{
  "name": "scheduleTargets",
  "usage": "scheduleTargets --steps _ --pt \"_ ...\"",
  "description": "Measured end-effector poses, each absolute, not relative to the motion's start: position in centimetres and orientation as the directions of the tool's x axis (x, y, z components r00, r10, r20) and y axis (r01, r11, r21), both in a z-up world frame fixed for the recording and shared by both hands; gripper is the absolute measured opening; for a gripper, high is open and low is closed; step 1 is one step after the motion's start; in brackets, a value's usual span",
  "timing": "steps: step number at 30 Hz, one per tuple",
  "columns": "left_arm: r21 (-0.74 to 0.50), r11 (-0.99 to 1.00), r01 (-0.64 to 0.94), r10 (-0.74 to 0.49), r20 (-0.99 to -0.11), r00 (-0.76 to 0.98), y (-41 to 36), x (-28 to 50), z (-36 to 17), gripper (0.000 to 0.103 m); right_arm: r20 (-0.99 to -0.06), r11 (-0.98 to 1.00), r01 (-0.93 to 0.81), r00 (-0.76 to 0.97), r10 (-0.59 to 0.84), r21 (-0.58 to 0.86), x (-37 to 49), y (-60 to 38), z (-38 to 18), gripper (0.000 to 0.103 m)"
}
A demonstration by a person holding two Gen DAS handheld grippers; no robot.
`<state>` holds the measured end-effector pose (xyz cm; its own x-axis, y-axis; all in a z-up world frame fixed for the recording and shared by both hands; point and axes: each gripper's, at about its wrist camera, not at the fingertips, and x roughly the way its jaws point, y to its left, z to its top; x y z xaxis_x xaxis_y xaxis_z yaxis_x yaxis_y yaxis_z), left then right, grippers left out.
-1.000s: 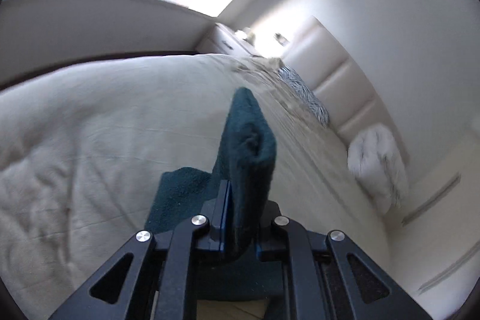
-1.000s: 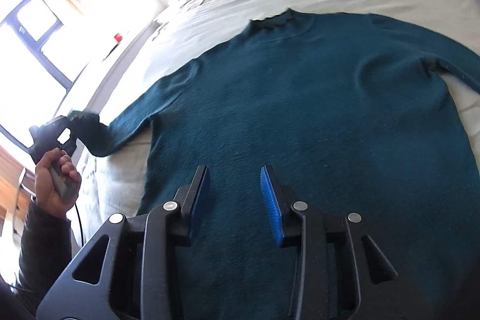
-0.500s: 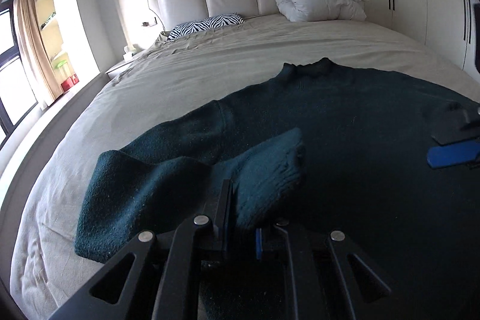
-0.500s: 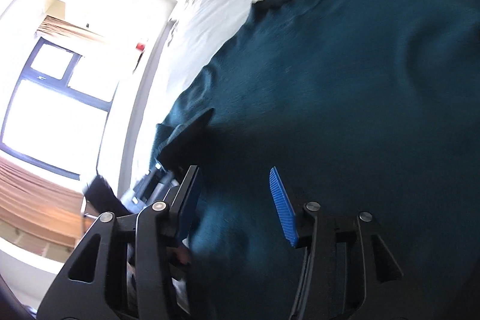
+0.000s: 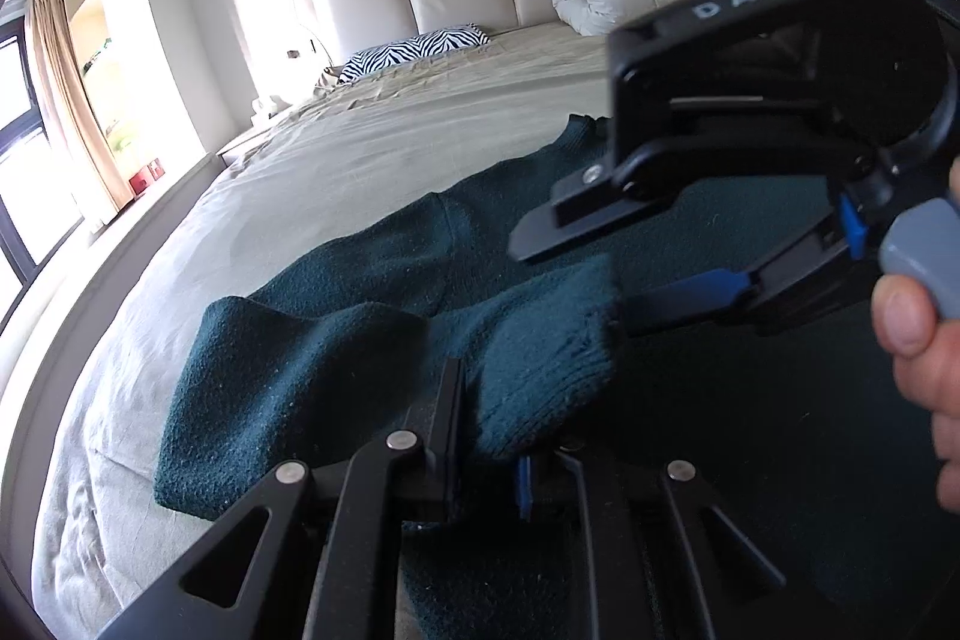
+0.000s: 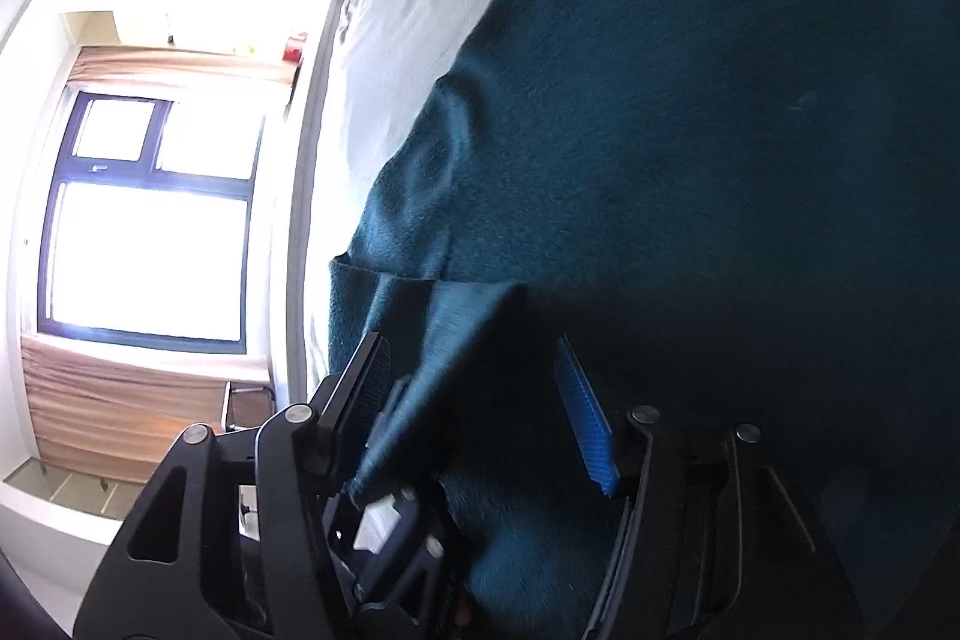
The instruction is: Fold small clothes
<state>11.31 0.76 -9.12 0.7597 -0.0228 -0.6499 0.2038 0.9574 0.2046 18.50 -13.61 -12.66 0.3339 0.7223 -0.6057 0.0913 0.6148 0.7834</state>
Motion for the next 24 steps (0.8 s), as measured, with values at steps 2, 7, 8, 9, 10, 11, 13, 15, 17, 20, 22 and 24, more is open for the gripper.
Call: scheduleTargets --steps 2,7,8,9,10,11,13,15,17,20,22,24 --pt "0.189 0.962 0.196 -0.025 -0.653 0.757 1.0 11.4 -9.0 0.023 -0.635 0.655 0.056 0.321 0.702 0.753 18.6 -12.7 -12.4 0.036" --pt "0.132 0.975 0.181 -0.047 -0.67 0.74 1.9 11.8 -8.9 0.039 -0.67 0.713 0.004 0.348 0.656 0.701 18.4 -12.6 -10.9 0.008" --pt "0.123 0.977 0.176 -0.049 -0.672 0.739 2.1 11.7 -8.7 0.043 -0.675 0.726 -0.007 0.363 0.642 0.687 18.3 -12.9 -10.3 0.008" --pt "0.103 0.98 0.169 -0.056 -0.675 0.736 2.3 11.6 -8.4 0.045 -0.68 0.74 -0.017 0.378 0.627 0.673 18.0 -13.4 -10.1 0.008" --pt "0.064 0.984 0.165 -0.08 -0.674 0.734 2.8 11.3 -7.9 0.052 -0.688 0.758 -0.028 0.398 0.606 0.652 17.9 -13.8 -9.3 0.008" --pt "0.028 0.986 0.164 -0.103 -0.667 0.738 3.3 11.0 -7.4 0.061 -0.696 0.776 -0.036 0.418 0.584 0.63 17.8 -14.3 -8.6 0.008" --pt "-0.049 0.986 0.157 -0.152 -0.632 0.76 4.8 10.0 -6.2 0.065 -0.711 0.808 -0.034 0.455 0.536 0.588 17.9 -15.9 -7.4 0.008" --pt "-0.124 0.982 0.142 -0.189 -0.615 0.765 6.7 9.7 -5.5 0.065 -0.722 0.829 -0.01 0.484 0.494 0.56 18.1 -18.1 -6.5 0.008" --pt "-0.215 0.972 0.1 -0.214 -0.613 0.761 9.3 10.4 -5.1 0.063 -0.74 0.851 0.024 0.508 0.441 0.524 18.2 -20.2 -6.1 0.008" --pt "-0.354 0.935 0.028 -0.253 -0.607 0.754 13.5 12.2 -4.5 0.042 -0.757 0.868 0.078 0.532 0.379 0.49 18.1 -23.6 -5.7 0.008" --pt "-0.402 0.916 -0.003 -0.262 -0.6 0.756 15.5 13.4 -4.3 0.038 -0.766 0.875 0.113 0.544 0.343 0.471 18.1 -25.4 -5.5 0.008" --pt "-0.427 0.904 -0.014 -0.27 -0.597 0.756 16.5 14.4 -4.1 0.037 -0.774 0.879 0.144 0.552 0.31 0.454 18.6 -26.7 -5.8 0.008"
